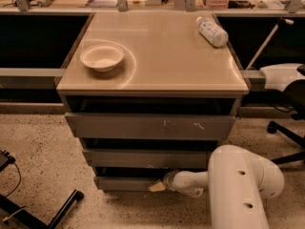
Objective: Open bottom drawer
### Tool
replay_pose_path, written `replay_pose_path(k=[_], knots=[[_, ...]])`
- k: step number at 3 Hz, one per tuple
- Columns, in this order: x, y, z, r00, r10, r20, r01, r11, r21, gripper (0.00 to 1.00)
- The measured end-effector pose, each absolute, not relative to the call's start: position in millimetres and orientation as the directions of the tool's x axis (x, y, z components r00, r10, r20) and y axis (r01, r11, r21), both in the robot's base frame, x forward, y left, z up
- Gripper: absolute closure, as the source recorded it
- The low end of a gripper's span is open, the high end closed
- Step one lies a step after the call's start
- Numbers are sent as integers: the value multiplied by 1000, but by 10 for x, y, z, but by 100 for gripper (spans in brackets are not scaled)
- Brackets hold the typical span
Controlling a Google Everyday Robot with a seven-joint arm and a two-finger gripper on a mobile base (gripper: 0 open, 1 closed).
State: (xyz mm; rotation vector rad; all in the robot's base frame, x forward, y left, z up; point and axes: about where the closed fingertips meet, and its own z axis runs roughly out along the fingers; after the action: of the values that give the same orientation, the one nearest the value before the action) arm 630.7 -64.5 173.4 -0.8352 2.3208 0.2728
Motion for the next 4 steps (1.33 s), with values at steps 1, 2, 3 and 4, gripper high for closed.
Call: replay_pose_path(k=[1, 2, 3, 4], knots=[[6307, -645, 1734, -587, -496, -640, -631, 776, -22, 19], [6307, -644, 1733, -587, -496, -640, -631, 776, -22, 42], [6307, -644, 1733, -587, -496, -640, -631, 775, -22, 66], [6290, -601, 1723, -581, -499, -643, -654, 757, 4, 89]])
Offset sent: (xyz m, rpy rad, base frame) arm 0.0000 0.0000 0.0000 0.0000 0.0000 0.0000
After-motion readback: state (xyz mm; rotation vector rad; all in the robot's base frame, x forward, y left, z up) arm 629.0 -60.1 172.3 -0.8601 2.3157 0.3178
